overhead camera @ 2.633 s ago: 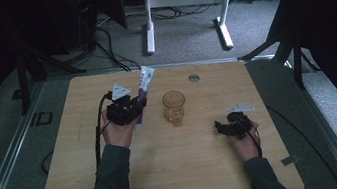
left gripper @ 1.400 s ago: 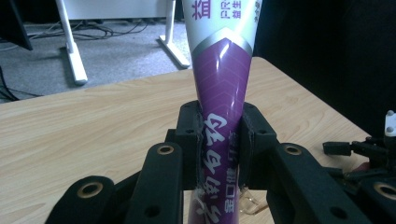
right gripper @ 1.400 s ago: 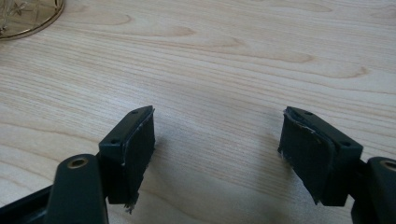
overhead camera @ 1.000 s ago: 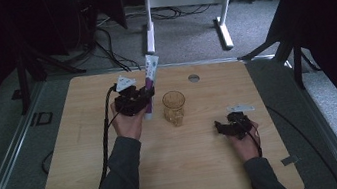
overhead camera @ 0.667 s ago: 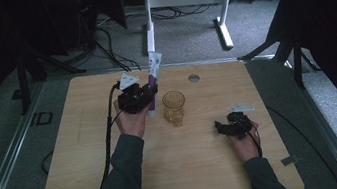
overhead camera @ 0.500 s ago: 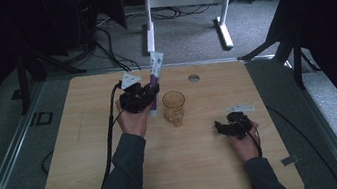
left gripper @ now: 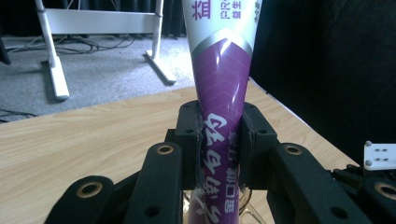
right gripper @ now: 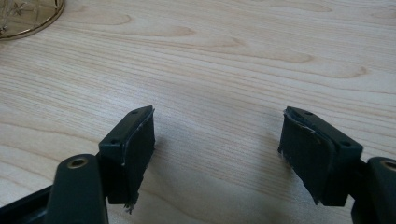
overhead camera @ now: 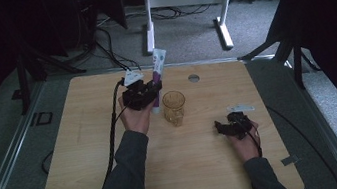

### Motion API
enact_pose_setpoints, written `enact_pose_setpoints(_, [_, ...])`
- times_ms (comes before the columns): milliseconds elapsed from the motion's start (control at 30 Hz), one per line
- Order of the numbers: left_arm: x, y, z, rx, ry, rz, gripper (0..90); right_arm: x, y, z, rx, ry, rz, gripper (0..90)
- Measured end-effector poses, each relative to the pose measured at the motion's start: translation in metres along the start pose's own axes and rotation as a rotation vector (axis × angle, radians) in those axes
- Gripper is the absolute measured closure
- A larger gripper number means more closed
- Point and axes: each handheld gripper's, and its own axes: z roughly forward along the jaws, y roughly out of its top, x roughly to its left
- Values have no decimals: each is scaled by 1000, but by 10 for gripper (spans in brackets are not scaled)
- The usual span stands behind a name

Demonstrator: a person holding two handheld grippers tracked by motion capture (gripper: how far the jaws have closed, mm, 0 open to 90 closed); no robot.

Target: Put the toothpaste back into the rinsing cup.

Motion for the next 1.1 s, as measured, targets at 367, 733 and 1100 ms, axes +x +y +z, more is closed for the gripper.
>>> enact_pose_setpoints(367, [-4, 3, 7, -8, -13, 9, 728, 0, 0, 0, -1, 0, -3, 264])
enact_pose_setpoints(733, [-2, 1, 13, -13, -15, -10, 728, 0, 0, 0, 0, 1, -5, 264])
enact_pose_setpoints(1100, [-8, -1, 24, -31, -29, -28, 728, 0, 0, 0, 0, 2, -6, 264])
